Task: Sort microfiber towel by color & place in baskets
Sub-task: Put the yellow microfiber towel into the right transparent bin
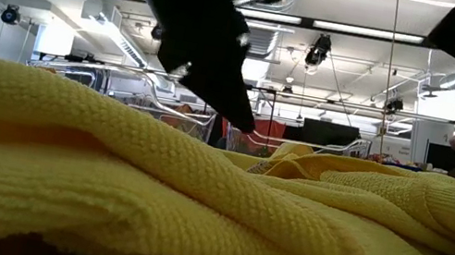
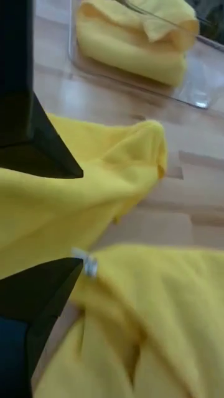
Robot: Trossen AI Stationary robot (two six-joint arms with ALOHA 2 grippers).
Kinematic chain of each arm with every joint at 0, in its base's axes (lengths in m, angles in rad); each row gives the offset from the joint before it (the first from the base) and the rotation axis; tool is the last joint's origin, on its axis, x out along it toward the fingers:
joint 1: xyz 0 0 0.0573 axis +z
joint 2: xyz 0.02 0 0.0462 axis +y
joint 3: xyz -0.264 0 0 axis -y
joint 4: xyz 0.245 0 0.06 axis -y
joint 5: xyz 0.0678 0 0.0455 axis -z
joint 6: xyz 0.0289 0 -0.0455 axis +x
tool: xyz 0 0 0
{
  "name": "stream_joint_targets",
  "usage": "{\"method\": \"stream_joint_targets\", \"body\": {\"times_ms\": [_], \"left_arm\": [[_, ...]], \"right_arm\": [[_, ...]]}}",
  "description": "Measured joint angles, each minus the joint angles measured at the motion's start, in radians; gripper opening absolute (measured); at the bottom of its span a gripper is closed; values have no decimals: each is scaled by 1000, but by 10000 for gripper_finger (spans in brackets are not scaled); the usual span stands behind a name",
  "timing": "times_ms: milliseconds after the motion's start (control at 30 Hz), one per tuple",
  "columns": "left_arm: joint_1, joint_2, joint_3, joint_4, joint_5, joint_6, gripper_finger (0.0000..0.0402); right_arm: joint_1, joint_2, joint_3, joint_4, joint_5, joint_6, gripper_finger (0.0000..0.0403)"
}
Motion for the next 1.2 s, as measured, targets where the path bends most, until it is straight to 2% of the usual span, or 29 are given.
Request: {"method": "stream_joint_targets", "body": {"times_ms": [233, 500, 733, 867, 1200], "left_arm": [[54, 34, -9, 8, 47, 31, 213], [70, 45, -38, 37, 47, 29, 192], [74, 45, -44, 41, 50, 25, 135], [85, 45, -55, 44, 100, 15, 98], [93, 45, -94, 101, 90, 29, 10]], "right_arm": [[0, 0, 0, 1, 13, -1, 13], [0, 2, -1, 3, 46, -3, 13], [0, 2, -1, 3, 53, -7, 13], [0, 2, -1, 3, 54, -8, 13], [0, 2, -2, 3, 54, -18, 13]]}}
